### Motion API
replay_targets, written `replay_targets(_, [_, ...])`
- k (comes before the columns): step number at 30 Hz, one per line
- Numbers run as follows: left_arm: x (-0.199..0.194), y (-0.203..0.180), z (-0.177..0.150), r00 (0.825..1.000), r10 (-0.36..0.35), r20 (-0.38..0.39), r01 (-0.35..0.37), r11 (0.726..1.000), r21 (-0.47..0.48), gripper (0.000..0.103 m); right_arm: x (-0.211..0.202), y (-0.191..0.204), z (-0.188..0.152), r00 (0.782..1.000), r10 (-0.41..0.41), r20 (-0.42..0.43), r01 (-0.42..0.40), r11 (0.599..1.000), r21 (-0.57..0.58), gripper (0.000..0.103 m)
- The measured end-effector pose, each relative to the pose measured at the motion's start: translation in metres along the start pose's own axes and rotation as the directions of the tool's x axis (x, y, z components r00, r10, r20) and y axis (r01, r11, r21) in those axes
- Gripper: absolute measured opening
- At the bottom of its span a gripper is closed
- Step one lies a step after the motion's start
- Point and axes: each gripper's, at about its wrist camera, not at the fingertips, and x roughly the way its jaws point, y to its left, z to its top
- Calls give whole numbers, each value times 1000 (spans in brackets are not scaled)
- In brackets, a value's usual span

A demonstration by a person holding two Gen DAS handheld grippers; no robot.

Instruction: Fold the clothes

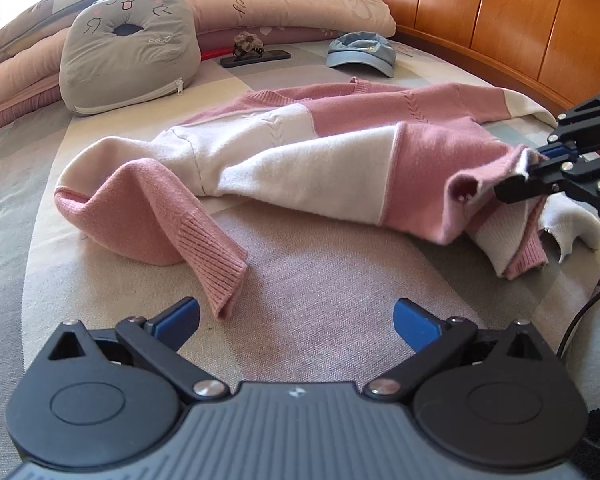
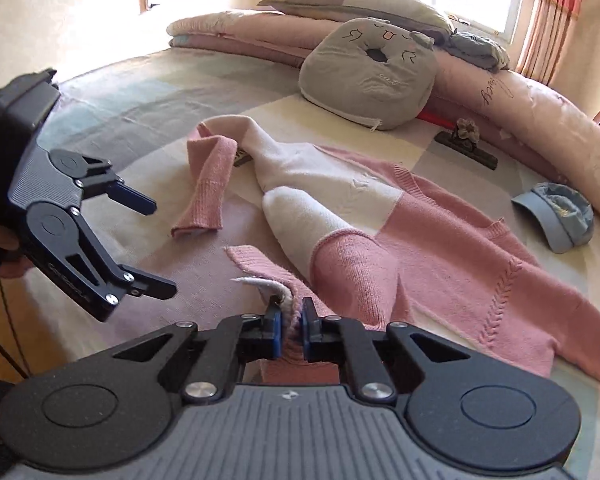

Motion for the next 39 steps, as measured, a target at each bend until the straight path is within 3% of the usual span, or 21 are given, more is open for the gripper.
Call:
replay_targets(5, [-16,-2,-9,1000,24,3,-24,1000,3,103,-15,15,5,982,175,68,-181,980,87,13])
replay_targets(9, [-29,-4,-18,999,45,-1,-45,999,12,103,-22,35,6,946,311,89,-319,943,92,13])
replay_targets(11, [-35,-6,-22,999,48,-6,-48,999,12,103,-25,46,4,942,330,64,-334,941,61,15])
replay_targets(17, [-39,-17,-32,998,55,-43,-52,997,55,103,-43,33,-15,963,256,84,-264,958,110,32])
replay_targets(20, [-39,-22,-32,997,55,-45,-52,996,67,103,-55,7,-28,982,157,100,-174,966,190,43])
replay_targets(24, [-41,-22,-25,999,31,-23,-30,998,47,103,-66,-40,-57,997,2,78,-29,939,341,46])
replay_targets(27, [-38,-25,-18,1000,9,-17,-8,999,41,103,-77,-83,-87,994,-106,17,87,884,459,46])
replay_targets(31, [-27,-34,-13,999,-16,-35,18,998,54,103,-94,-134,-134,978,-195,-73,199,776,599,47])
replay_targets(36, [-11,-51,-8,997,-50,-66,56,995,86,103,-105,-173,-192,969,-209,-131,239,656,717,54])
replay_targets(39, [-4,-60,-2,995,-58,-77,66,993,100,103,-99,-185,-214,980,-161,-117,192,603,774,55])
